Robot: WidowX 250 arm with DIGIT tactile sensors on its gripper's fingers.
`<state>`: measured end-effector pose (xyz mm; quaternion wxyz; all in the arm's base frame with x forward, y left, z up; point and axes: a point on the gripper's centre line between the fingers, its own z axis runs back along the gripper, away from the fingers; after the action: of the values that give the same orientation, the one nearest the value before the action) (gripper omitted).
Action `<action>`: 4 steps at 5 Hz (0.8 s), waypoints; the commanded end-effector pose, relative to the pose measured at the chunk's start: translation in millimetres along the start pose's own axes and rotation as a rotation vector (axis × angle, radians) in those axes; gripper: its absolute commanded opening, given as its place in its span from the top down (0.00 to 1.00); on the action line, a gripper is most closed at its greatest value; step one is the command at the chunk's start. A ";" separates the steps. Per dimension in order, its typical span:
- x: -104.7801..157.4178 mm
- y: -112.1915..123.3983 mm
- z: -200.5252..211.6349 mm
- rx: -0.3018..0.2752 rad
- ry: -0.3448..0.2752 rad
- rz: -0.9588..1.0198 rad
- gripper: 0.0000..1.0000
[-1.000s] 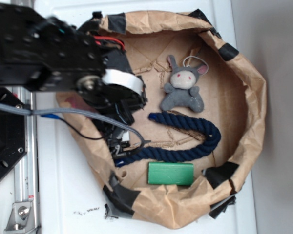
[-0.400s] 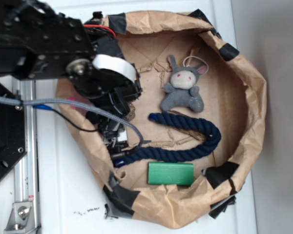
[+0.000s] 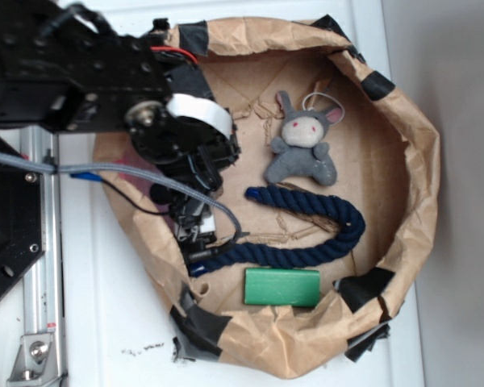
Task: Grab the rock.
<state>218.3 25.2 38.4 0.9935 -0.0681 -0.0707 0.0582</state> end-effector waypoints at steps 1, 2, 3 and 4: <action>8.1 17.7 -9.6 -0.021 0.014 -0.018 1.00; 11.8 17.3 -4.3 -0.020 0.008 -0.013 1.00; 13.7 16.3 0.0 -0.008 0.001 -0.015 1.00; 14.3 14.8 4.0 -0.006 -0.010 -0.016 1.00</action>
<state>219.5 35.8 28.4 0.9947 -0.0796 -0.0406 0.0518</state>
